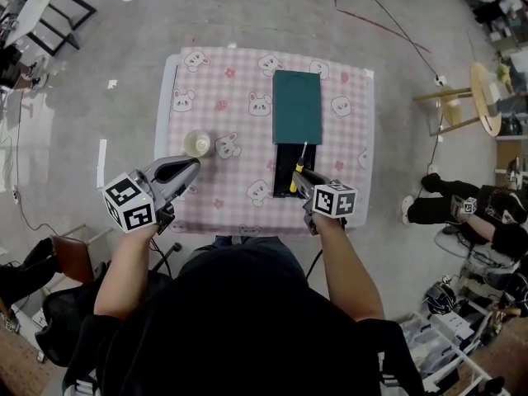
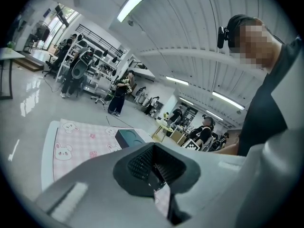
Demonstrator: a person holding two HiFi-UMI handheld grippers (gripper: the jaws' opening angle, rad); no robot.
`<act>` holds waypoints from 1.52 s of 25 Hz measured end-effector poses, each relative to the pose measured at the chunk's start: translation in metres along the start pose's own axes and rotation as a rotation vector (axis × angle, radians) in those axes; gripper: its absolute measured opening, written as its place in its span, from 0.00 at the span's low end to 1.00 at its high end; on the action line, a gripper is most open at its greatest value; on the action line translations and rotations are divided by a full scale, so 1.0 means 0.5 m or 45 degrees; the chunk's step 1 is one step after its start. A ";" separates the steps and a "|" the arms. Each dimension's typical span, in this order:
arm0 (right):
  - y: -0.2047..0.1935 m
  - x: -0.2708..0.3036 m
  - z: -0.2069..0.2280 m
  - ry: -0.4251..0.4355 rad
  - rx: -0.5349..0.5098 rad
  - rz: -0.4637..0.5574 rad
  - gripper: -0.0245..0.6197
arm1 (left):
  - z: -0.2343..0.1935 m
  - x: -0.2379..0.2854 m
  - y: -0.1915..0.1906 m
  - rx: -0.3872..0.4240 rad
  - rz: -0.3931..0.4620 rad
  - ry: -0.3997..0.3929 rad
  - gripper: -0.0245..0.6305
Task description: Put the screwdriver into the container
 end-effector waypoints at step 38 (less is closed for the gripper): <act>-0.073 0.110 0.010 -0.039 -0.086 -0.284 0.21 | -0.002 -0.014 -0.052 -0.068 0.014 0.047 0.04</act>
Point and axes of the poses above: the fingertips, and each gripper's own axes: x forward along the fingers, z to its right, y out of its top, the point moved 5 cm from there along -x, backward along the fingers, and after that the axes turned 14 degrees about -y, right-handed, at the moved point
